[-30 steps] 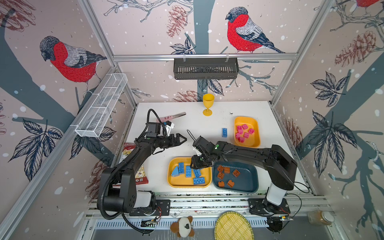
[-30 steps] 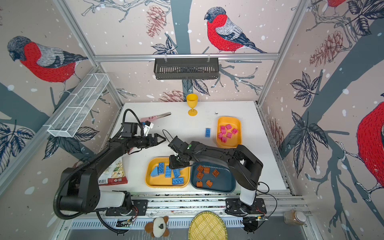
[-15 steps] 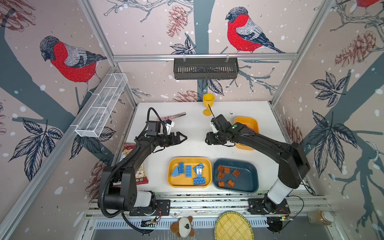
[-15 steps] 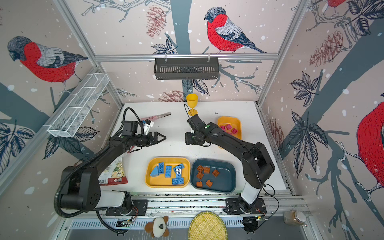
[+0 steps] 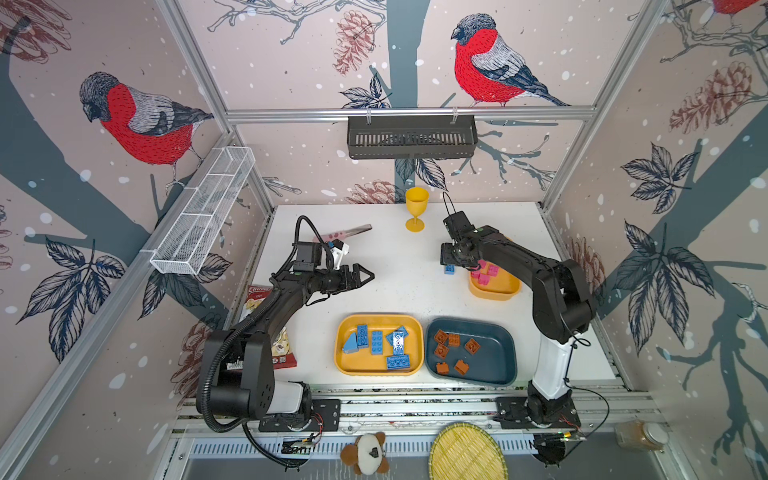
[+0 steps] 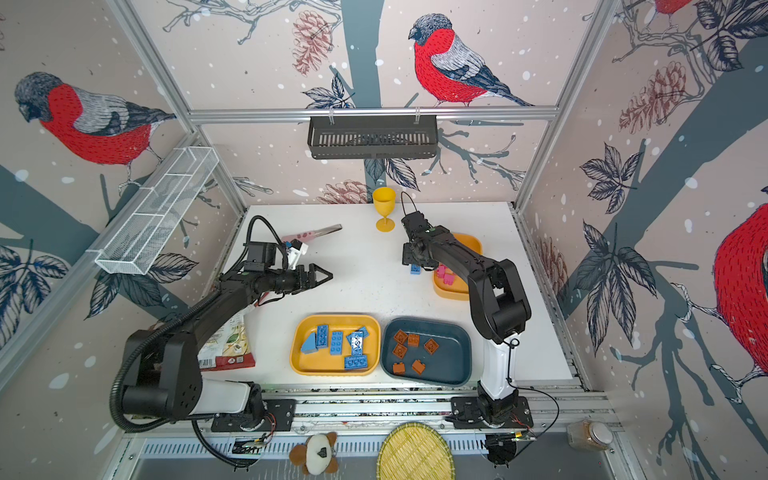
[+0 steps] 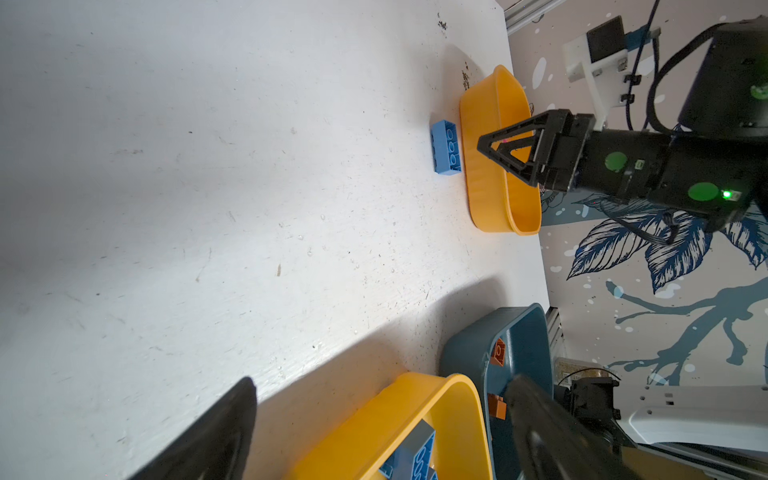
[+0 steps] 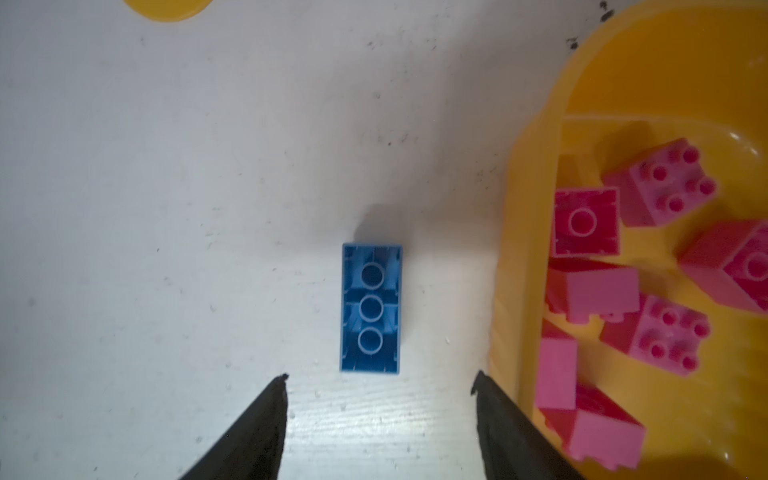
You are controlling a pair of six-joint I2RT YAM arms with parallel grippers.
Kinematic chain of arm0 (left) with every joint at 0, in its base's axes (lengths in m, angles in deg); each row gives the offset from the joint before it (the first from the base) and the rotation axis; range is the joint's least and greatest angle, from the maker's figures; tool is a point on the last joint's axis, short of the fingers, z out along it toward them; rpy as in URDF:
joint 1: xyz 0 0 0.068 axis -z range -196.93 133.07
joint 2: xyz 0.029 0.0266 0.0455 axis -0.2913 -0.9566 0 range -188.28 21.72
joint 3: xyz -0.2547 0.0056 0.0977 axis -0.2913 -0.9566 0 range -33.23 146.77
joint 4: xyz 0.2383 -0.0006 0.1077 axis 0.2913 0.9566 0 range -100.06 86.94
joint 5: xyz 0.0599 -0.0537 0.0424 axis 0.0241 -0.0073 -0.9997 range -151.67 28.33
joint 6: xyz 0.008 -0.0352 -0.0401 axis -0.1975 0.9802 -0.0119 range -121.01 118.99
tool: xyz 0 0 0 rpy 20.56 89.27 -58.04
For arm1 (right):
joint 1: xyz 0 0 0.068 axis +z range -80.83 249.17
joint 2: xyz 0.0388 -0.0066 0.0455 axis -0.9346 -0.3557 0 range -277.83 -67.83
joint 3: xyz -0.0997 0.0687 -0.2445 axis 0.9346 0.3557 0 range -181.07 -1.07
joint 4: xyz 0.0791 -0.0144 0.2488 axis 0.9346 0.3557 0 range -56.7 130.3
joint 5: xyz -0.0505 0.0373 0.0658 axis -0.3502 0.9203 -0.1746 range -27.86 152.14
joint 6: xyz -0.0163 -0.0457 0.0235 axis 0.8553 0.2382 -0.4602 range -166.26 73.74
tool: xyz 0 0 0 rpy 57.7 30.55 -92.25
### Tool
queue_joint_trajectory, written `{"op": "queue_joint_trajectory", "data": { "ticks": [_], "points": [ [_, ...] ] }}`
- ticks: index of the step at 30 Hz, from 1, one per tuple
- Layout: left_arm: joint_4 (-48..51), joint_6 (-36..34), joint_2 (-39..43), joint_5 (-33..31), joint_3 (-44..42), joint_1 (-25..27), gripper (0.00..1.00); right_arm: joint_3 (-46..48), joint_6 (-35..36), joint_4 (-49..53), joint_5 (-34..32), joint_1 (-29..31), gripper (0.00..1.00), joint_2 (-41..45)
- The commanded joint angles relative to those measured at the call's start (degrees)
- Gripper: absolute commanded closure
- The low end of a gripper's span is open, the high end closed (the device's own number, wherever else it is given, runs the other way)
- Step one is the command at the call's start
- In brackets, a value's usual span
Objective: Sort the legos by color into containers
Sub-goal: 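Move the right gripper back to the last blue brick, then close the right gripper on the last blue brick and lift it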
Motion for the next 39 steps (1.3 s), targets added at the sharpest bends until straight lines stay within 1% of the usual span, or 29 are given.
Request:
{"op": "queue_joint_trajectory", "data": {
  "ticks": [1,7,12,14,19,25,29,31,36,39],
  "points": [
    [-1.8,0.3,-0.1,1.0,0.1,0.0,0.06,-2.0,-0.2,-1.1,-1.4,-0.5,0.29,-2.9],
    [-4.1,1.9,0.0,2.8,-0.9,-0.1,0.07,-4.6,-0.6,-2.4,0.7,-1.0,0.34,-8.0],
    [-3.8,1.7,-0.2,2.7,-0.8,-0.1,0.07,-5.8,-1.2,-2.4,0.9,-0.9,0.43,-10.7],
    [-3.8,1.7,-0.4,2.7,-0.7,0.0,0.07,-5.9,-1.2,-2.5,1.2,-0.9,0.48,-11.4],
    [-3.8,1.7,-0.7,2.8,-0.6,0.0,0.07,-5.5,-1.2,-2.5,1.9,-0.7,0.56,-11.9],
    [-3.6,1.5,-1.0,2.8,-0.6,-0.1,0.07,-2.7,-1.9,-3.0,2.6,0.5,0.59,-10.3],
    [-3.8,1.4,-1.2,2.9,-0.5,0.0,0.07,-1.5,-2.1,-3.4,2.6,0.5,0.71,-9.8],
    [-3.4,1.2,-1.2,2.9,-0.2,-0.1,0.07,-1.5,-1.8,-3.3,2.4,0.8,0.75,-9.0],
    [-2.8,0.8,-0.8,2.7,-0.1,-0.1,0.07,-2.9,0.7,-1.1,1.9,2.8,0.76,-5.6],
    [-2.8,0.7,-0.9,2.7,0.1,-0.1,0.07,-2.7,3.7,-0.7,3.5,5.3,0.76,-1.4]
  ]
}}
